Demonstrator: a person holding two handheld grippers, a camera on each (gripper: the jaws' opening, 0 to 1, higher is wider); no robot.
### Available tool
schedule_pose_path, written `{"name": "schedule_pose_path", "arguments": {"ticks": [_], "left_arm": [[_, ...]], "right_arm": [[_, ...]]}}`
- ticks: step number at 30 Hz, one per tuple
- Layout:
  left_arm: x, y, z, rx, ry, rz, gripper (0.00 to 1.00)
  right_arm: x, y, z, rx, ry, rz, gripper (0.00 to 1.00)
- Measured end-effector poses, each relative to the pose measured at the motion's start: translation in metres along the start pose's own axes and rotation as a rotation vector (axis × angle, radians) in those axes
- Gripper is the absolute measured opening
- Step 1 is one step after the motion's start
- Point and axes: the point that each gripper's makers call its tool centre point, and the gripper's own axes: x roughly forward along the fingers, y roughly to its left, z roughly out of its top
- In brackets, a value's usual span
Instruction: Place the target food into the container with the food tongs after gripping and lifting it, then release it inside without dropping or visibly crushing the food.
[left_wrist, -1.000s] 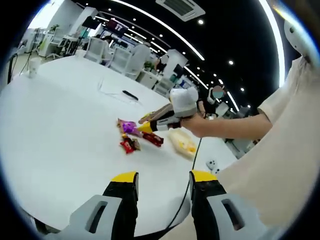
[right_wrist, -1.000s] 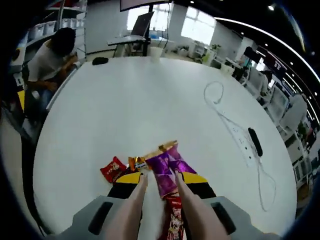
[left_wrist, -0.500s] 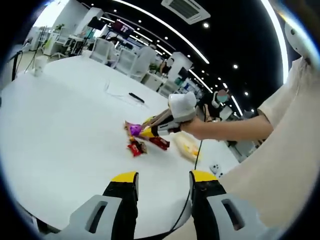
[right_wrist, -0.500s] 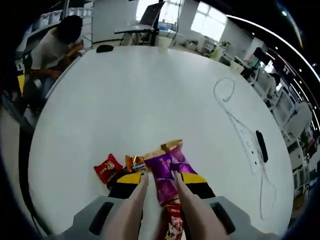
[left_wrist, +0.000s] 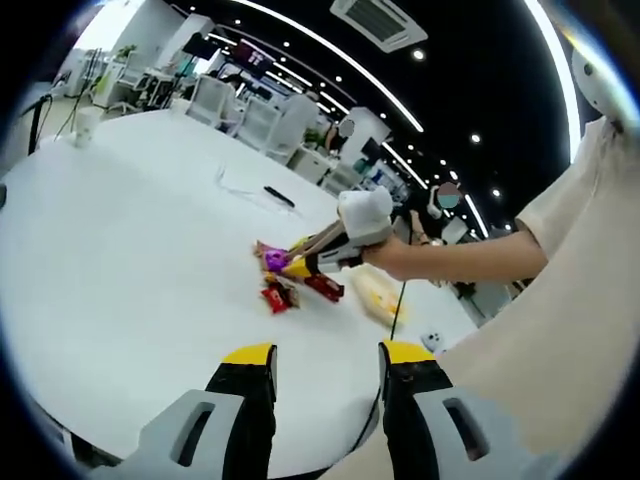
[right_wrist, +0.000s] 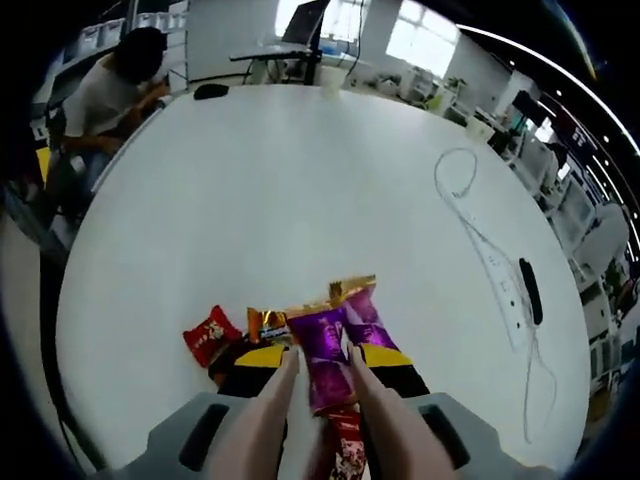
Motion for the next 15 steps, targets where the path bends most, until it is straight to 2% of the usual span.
{"name": "schedule_pose_path", "arguments": {"ticks": [15], "left_arm": [[0.0008, -0.0023, 0.0008, -0.004, 0.0, -0.005, 0.4]], "right_arm": [[0.0014, 0.0057, -0.0073, 0.036, 0.009, 0.023, 0.21]]}}
